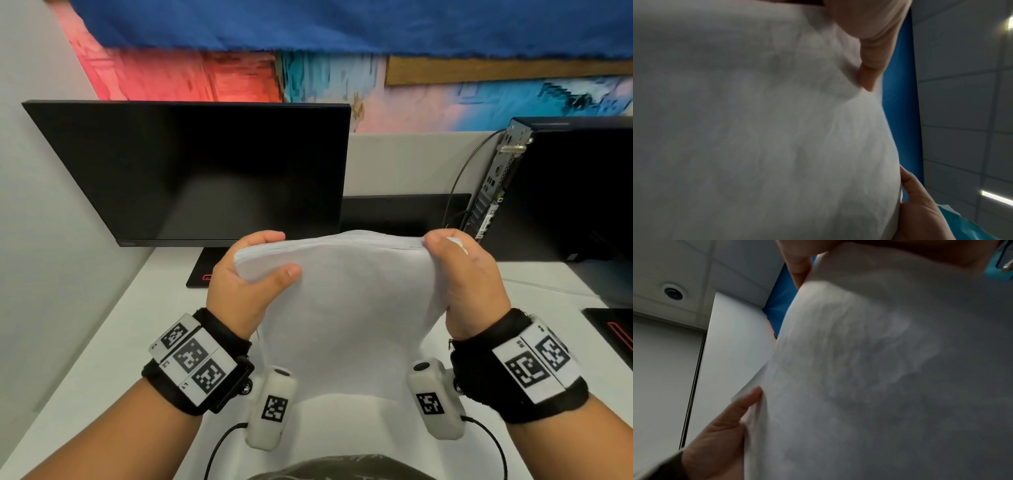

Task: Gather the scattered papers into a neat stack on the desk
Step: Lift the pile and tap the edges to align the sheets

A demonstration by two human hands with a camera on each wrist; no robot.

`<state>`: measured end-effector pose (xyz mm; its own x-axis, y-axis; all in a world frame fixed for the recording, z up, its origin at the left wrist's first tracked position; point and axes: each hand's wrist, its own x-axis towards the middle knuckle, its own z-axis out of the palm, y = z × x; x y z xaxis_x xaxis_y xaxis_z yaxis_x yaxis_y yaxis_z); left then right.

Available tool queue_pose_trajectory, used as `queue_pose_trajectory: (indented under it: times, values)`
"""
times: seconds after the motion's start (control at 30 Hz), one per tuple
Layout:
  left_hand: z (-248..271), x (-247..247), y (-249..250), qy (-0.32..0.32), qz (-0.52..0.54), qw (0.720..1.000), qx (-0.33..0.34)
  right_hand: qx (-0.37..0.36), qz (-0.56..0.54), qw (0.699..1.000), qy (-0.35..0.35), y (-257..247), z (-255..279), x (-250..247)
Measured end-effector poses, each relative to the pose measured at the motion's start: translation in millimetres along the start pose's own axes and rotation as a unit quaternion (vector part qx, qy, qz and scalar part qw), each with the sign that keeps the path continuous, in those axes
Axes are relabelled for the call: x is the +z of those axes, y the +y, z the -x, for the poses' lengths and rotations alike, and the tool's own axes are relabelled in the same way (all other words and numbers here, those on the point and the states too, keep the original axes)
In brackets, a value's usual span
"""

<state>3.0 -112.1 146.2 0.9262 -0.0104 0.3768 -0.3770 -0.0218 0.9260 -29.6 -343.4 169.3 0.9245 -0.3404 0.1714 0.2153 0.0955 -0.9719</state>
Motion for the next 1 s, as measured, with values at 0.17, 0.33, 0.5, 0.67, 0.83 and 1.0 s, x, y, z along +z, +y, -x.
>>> queue_pose_trajectory:
  times: [0.17,0.33,0.5,0.67,0.83,1.0]
  values:
    - [4,6,-3,-0.023,-0.032,0.999,-0.027,-0.050,0.027,0.998,0.026,-5,-6,-3]
    - [4,17,15,-0.016,-0.092,0.995,0.036,-0.323,0.428,0.844,0.023,-44,10,-5]
    - [8,43,42,-0.104,-0.178,0.967,0.152,-0.362,0.554,0.738,-0.129,-46,29,29]
    - [5,29,20,-0.129,-0.208,0.969,0.046,-0.324,0.455,0.818,-0.138,-39,23,18]
    - [6,-33,-35,-0.211,-0.289,0.909,-0.212,-0.281,0.307,0.904,-0.099,-40,9,-14]
    - [10,-79,-64,-0.063,-0.119,0.944,-0.301,-0.127,0.185,0.973,-0.047,-7,-10,-43]
